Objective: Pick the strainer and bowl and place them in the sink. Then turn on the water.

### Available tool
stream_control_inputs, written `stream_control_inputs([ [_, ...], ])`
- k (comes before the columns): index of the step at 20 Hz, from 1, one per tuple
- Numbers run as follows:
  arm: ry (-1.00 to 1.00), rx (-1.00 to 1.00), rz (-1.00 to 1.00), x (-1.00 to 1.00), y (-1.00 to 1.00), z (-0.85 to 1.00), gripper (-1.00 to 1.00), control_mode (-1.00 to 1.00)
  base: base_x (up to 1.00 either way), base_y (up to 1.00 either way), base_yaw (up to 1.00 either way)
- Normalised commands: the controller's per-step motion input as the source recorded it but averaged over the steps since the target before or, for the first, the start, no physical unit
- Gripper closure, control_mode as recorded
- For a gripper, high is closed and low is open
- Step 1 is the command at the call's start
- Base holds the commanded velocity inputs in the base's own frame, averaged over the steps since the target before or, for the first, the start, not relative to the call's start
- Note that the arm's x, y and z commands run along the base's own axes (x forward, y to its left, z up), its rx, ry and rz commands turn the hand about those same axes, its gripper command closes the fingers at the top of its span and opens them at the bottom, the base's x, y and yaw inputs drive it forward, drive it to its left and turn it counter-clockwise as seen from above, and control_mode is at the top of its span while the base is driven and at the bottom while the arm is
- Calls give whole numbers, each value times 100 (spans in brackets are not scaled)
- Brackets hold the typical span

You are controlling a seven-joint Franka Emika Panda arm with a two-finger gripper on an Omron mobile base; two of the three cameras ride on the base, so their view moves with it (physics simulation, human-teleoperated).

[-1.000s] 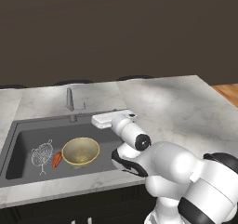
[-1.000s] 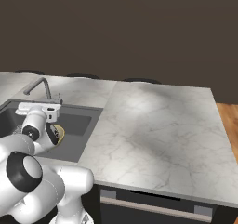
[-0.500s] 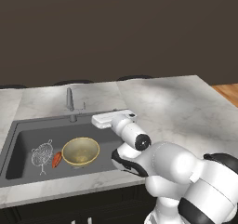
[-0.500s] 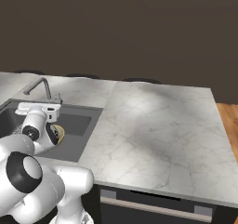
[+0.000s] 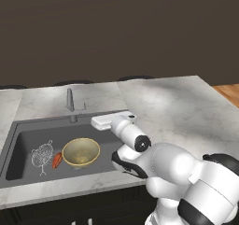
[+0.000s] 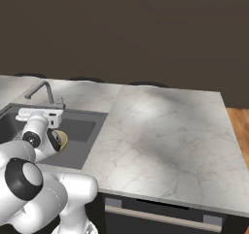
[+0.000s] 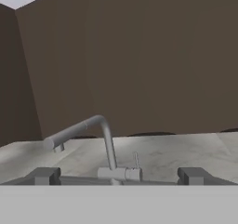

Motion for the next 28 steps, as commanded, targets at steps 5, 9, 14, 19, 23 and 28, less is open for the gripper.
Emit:
stream_control_inputs([
  [5,0,0,0,0,0,-7,-100,-100,0,0,0],
  [9,0,0,0,0,0,-5,-100,-100,0,0,0],
  [14,0,0,0,0,0,-6,-100,-100,0,0,0],
  [19,0,-1,0,3,0,-9,-100,-100,0,0,0],
  [23,0,-1,0,3,0,-11,-100,-100,0,0,0],
  [28,0,0,0,1,0,-12,-100,-100,0,0,0],
])
